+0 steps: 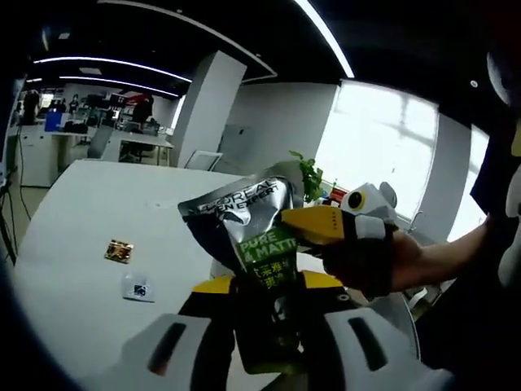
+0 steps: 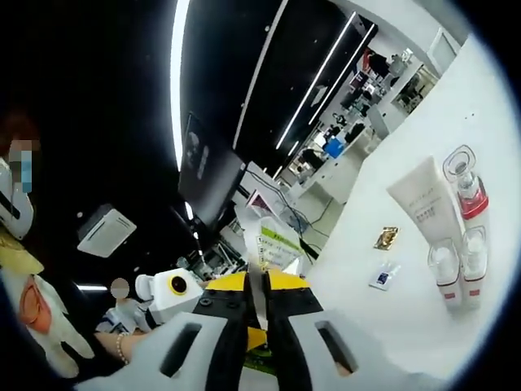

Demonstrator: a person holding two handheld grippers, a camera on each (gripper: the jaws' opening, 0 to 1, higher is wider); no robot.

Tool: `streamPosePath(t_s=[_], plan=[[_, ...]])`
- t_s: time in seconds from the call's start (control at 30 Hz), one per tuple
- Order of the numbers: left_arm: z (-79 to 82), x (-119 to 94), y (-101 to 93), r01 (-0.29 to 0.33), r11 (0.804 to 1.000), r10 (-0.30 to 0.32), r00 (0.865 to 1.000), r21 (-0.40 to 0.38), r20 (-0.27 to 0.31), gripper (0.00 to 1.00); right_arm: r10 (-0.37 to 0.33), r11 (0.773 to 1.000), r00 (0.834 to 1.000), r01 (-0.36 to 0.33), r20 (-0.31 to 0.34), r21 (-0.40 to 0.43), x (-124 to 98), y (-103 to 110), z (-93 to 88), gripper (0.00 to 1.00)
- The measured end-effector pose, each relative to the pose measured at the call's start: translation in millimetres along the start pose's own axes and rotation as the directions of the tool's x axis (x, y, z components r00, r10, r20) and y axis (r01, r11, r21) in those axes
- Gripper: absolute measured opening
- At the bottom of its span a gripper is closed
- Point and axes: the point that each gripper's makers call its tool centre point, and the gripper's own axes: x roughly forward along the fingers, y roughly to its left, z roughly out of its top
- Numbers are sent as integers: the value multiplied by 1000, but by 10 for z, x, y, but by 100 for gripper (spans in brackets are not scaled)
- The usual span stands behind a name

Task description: Arrange the skincare products in the storage area until every visible bottle or jar stands upright without overlapping.

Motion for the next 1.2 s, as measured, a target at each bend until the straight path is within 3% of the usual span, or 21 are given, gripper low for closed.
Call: streamPosePath(t_s=[0.2, 0.33, 0.4, 0.43, 0.47, 0.5, 0.53, 0.7, 0.77, 0.87, 0.97, 1.07, 1.1, 1.13, 1.2], plan=[[60, -46, 79, 1, 1000, -2, 1000, 19, 17, 38, -5, 1000, 1000, 5, 11, -9, -7, -14, 60, 5], [90, -119, 164, 32, 999, -31, 998, -36, 46, 48, -6, 1000, 1000, 6, 26, -4, -48, -23, 117, 5], [130, -127, 72, 113, 991, -107, 991, -68, 82, 73, 10, 1000, 1000, -10, 28, 1, -63, 0, 140, 5], [183, -123, 63, 127, 987, -116, 986, -96, 117, 89, 19, 1000, 999, -20, 31, 7, -71, 19, 160, 4], [259, -126, 62, 143, 982, -122, 978, -121, 167, 98, 29, 1000, 999, -29, 37, 9, -77, 38, 184, 4], [235, -173, 98, 137, 977, -112, 981, -160, 157, 96, 39, 999, 999, -39, 38, 10, -80, 58, 202, 4], [316, -212, 56, 179, 969, -143, 969, -170, 202, 100, 51, 999, 998, -52, 38, 13, -80, 77, 225, 4], [379, -228, 23, 190, 970, -162, 970, -150, 182, 99, 109, 994, 993, -109, 42, 6, -52, 210, 342, 4], [432, -236, -52, 242, 953, -207, 959, -181, 194, 99, 139, 990, 989, -139, 43, 1, -45, 284, 385, 4], [450, -274, -219, 346, 905, -310, 935, -246, 175, 98, 170, 985, 985, -170, 40, 3, -44, 363, 419, 4], [482, -281, -276, 411, 861, -369, 911, -301, 186, 94, 203, 979, 978, -204, 41, 22, -58, 434, 428, 4], [520, -279, -303, 444, 836, -397, 895, -322, 203, 90, 251, 966, 967, -254, 41, 58, -90, 547, 432, 4], [521, -270, -320, 457, 825, -412, 889, -332, 200, 87, 251, 966, 967, -253, 37, 56, -92, 556, 429, 4], [523, -291, -389, 488, 798, -448, 873, -354, 193, 81, 249, 967, 968, -251, 31, 54, -95, 577, 420, 4], [526, -290, -460, 524, 773, -489, 852, -357, 190, 65, 235, 971, 972, -236, 24, 43, -98, 569, 405, 4]])
